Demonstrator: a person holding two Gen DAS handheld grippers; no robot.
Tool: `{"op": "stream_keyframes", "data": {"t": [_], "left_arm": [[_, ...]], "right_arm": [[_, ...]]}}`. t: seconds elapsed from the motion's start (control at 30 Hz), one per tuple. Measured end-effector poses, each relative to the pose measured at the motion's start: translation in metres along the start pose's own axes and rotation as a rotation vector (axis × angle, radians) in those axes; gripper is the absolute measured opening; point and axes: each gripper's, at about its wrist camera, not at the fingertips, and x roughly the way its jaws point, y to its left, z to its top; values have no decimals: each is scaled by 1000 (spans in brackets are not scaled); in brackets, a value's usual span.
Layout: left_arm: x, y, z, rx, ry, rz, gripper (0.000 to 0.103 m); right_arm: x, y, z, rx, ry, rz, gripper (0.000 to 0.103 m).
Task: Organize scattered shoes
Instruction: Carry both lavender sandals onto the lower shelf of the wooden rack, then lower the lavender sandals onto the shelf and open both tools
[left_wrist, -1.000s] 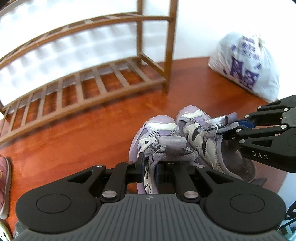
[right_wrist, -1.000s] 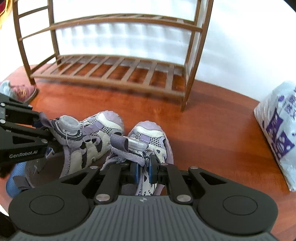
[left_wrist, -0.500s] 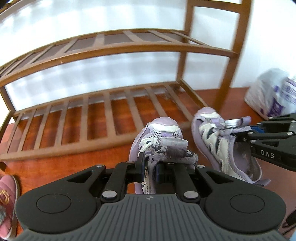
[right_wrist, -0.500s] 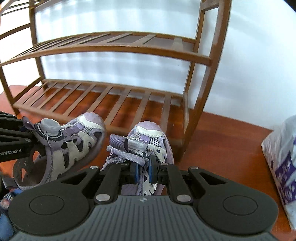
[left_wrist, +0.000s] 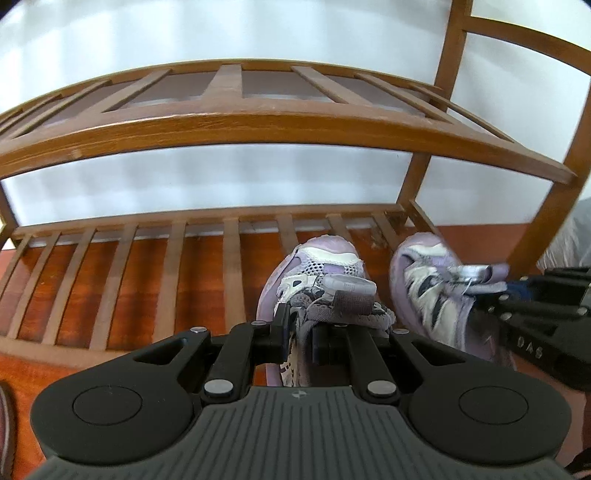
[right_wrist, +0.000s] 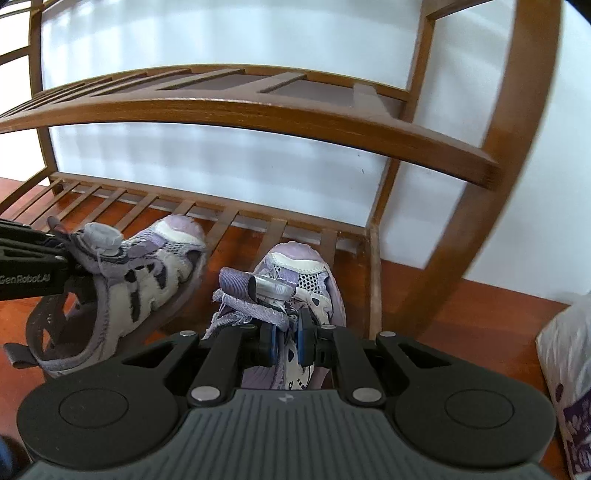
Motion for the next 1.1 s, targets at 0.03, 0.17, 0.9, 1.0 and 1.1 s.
{"op": "stream_keyframes", "data": {"t": [0.03,0.17,0.9,1.0,1.1], "left_arm": [[1,-2,1,0,-3,-1,12],[19,-6,4,1,-2,-1,12],[18,-6,7,-14,66,-20,68],[6,-7,3,-11,63,-33,69],[-8,-12,2,15,51,-36,69]], "right_arm": [[7,0,1,-7,-4,-1,11],[21,-2,2,-22,-3,2,11],[30,0,6,-123,11,-54,53],[15,0,4,-114,1,-46,58],[-1,3,0,-121,-8,-47,58]]}}
